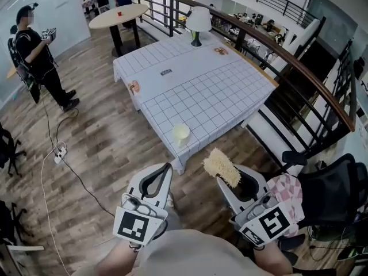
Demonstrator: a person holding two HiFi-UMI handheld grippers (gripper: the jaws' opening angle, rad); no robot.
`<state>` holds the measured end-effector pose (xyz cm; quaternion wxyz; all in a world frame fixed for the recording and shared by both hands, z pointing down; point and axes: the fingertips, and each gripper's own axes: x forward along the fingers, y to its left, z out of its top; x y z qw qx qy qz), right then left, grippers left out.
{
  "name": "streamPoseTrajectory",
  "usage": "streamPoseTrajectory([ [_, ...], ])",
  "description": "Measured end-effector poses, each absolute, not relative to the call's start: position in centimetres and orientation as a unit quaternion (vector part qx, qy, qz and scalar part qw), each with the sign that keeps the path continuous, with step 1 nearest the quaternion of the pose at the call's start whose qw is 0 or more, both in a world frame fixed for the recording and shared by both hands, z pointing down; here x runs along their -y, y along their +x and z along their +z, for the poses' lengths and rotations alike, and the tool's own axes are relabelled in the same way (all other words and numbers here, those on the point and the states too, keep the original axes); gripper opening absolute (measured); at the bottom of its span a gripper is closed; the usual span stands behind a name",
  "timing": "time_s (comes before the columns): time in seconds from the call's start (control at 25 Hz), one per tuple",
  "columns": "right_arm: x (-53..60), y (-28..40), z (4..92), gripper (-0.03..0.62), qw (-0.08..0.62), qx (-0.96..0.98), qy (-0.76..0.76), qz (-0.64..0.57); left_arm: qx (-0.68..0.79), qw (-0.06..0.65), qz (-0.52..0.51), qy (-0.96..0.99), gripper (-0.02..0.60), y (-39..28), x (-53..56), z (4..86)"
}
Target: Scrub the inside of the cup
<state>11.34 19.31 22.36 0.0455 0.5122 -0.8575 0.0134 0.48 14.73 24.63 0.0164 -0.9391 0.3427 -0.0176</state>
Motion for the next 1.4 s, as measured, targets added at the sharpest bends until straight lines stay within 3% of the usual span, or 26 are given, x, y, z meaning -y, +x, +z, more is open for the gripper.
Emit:
streamPoseTrajectory([
  [0.72,-0.7,7.7,21.8,0.139,0.027,0.831,0.555,0.034,-0.313,0.03,-0.019,-0.949,0.014,-4.6,5.1,24.8],
  [1.4,5.1,10.7,24.0,0.14,0.053,0.85,0.52,0.058,-0.33,-0.001,-0.042,-0.943,0.015,-2.2,8.9,25.3],
])
